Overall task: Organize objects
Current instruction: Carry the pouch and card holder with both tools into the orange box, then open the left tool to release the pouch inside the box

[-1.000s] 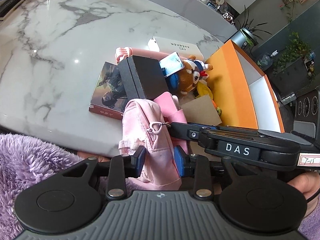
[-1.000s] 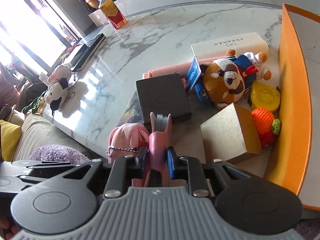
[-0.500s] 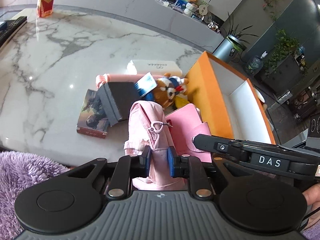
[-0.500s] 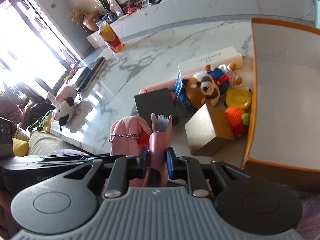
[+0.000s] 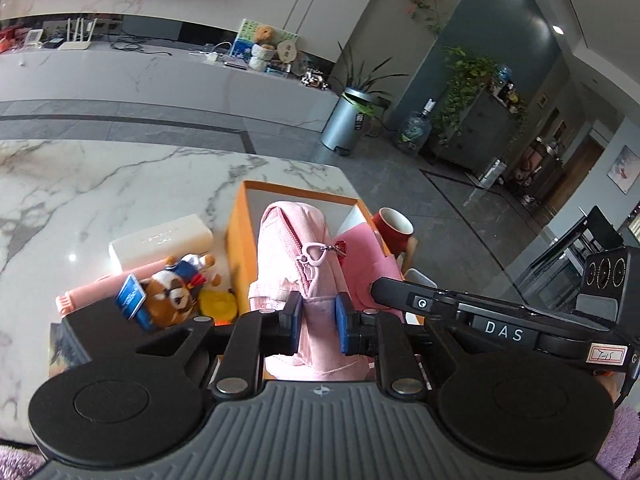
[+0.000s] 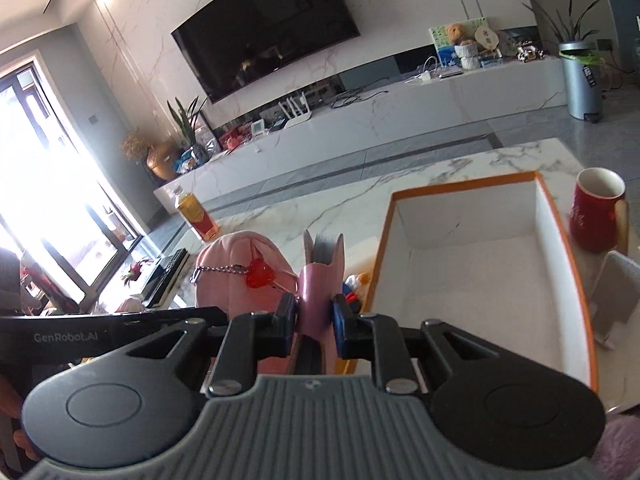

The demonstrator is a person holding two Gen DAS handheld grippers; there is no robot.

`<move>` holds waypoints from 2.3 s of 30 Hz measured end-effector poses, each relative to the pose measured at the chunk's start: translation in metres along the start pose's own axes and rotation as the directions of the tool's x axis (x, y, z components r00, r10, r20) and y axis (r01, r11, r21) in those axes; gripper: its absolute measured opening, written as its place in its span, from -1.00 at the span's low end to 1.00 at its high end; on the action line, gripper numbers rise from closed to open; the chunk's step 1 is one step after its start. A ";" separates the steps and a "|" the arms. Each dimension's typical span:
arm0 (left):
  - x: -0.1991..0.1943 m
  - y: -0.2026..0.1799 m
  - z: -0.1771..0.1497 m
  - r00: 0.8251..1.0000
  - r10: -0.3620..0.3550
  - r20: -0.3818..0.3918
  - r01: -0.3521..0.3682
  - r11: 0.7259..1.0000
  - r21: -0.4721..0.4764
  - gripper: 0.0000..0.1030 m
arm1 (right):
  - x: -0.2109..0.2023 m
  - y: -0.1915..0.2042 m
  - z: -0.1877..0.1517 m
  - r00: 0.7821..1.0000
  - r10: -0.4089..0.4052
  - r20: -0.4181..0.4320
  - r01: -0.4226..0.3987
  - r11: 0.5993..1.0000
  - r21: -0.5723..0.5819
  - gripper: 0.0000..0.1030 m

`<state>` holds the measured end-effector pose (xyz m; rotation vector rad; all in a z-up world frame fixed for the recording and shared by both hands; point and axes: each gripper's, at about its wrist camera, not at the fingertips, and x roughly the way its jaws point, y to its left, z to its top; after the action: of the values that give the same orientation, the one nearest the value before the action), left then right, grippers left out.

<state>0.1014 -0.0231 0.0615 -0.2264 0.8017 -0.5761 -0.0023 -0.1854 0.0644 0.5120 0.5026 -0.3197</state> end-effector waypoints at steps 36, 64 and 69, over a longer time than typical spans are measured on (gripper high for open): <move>0.165 -0.008 -0.019 0.892 0.122 -0.434 -0.088 0.991 0.099 -0.56 | 0.092 -0.105 -0.030 0.946 -0.109 -0.306 0.159 0.977 0.144 -0.60; 0.123 0.036 -0.037 0.945 0.031 -0.326 -0.051 0.997 -0.054 0.04 | 0.120 -0.075 -0.040 0.922 -0.134 -0.363 0.183 0.978 0.104 -0.60; 0.122 0.034 -0.041 0.939 0.021 -0.343 -0.036 0.999 -0.039 -0.31 | 0.113 -0.072 -0.040 0.918 -0.141 -0.371 0.189 0.977 0.096 -0.61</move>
<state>0.1527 -0.0628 -0.0543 -0.1563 1.1552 -0.5782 0.0465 -0.2422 -0.0536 0.6623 0.8922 -0.4255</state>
